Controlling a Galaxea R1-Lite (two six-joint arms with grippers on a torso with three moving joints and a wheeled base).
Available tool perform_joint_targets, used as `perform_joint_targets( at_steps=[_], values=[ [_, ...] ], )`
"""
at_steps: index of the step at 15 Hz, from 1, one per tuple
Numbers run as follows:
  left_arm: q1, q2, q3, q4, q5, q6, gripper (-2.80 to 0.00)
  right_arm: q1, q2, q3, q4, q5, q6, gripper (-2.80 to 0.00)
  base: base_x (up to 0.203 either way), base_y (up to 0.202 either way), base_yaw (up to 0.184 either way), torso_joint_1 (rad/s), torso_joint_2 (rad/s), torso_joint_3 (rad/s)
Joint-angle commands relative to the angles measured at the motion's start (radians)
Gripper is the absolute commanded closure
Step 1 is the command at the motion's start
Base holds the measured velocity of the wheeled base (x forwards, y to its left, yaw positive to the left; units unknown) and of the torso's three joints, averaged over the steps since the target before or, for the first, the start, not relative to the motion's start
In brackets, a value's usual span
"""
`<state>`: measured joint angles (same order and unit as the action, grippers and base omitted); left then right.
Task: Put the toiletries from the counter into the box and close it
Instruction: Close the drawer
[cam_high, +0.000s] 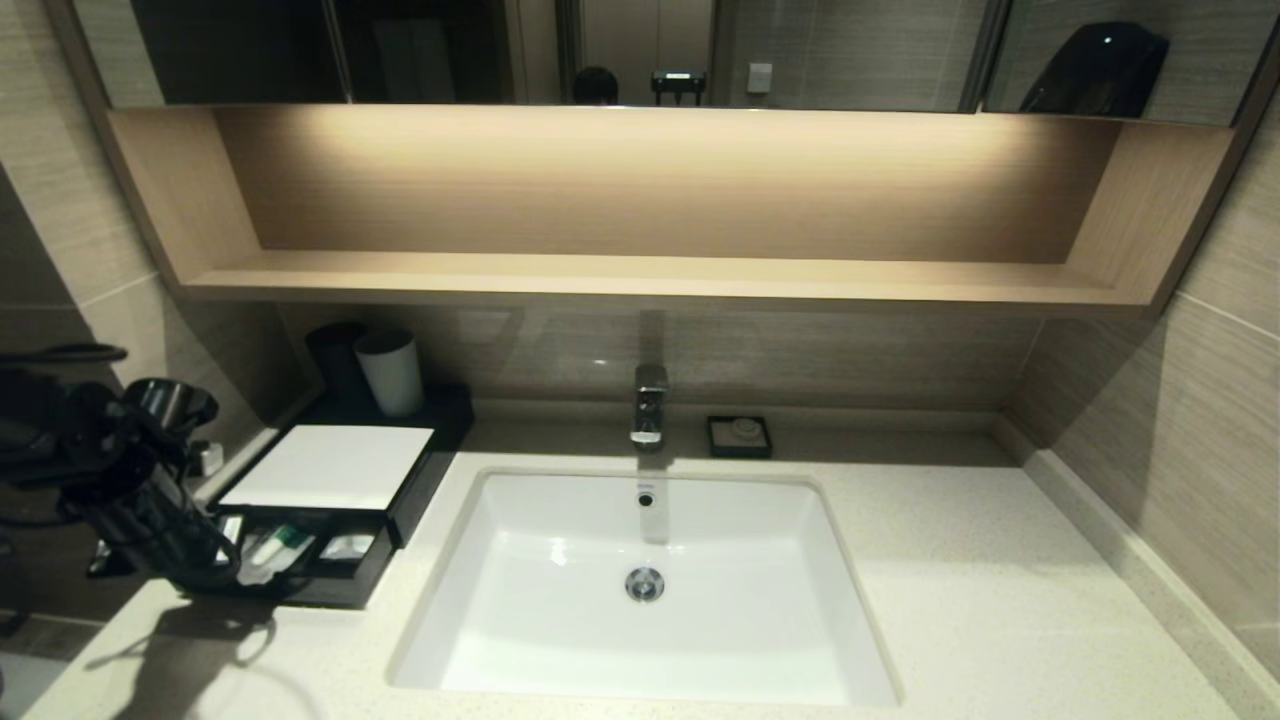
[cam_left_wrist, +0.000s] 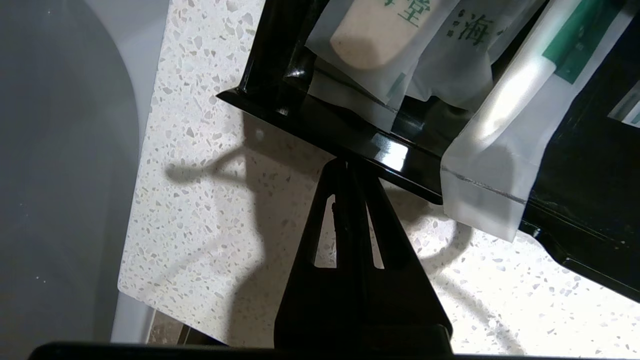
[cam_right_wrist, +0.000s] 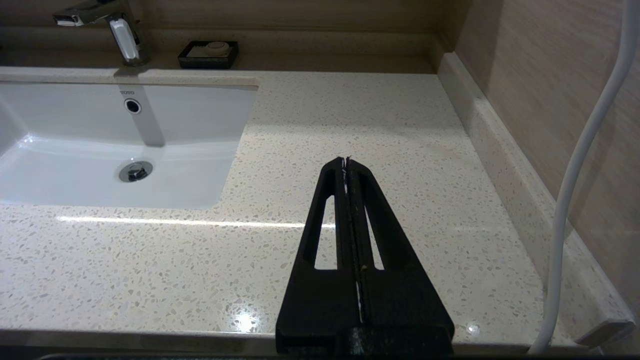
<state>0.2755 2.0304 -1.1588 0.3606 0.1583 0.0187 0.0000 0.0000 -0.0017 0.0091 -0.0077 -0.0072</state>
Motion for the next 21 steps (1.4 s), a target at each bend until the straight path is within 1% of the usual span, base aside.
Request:
perform_joint_targets(
  at_steps=[1,6,13,17,21],
  values=[
    [-0.004,0.029,-0.016,0.001,0.001,0.0,0.0,0.0,-0.002,0.0,0.0,0.0,0.0,0.0,0.0,0.0,0.0,0.0,0.0,0.0],
    [-0.019,0.073,-0.071,-0.004,0.001,-0.003,0.0,0.0,-0.002,0.0,0.0,0.0,0.0,0.0,0.0,0.0,0.0,0.0,0.0,0.0],
    [-0.022,0.12,-0.15,-0.016,0.001,-0.005,0.0,0.0,-0.002,0.0,0.0,0.0,0.0,0.0,0.0,0.0,0.0,0.0,0.0,0.0],
    [-0.022,0.134,-0.164,-0.068,0.003,-0.009,0.0,0.0,-0.002,0.0,0.0,0.0,0.0,0.0,0.0,0.0,0.0,0.0,0.0,0.0],
    [-0.022,0.146,-0.179,-0.08,0.003,-0.012,0.0,0.0,-0.002,0.0,0.0,0.0,0.0,0.0,0.0,0.0,0.0,0.0,0.0,0.0]
  ],
)
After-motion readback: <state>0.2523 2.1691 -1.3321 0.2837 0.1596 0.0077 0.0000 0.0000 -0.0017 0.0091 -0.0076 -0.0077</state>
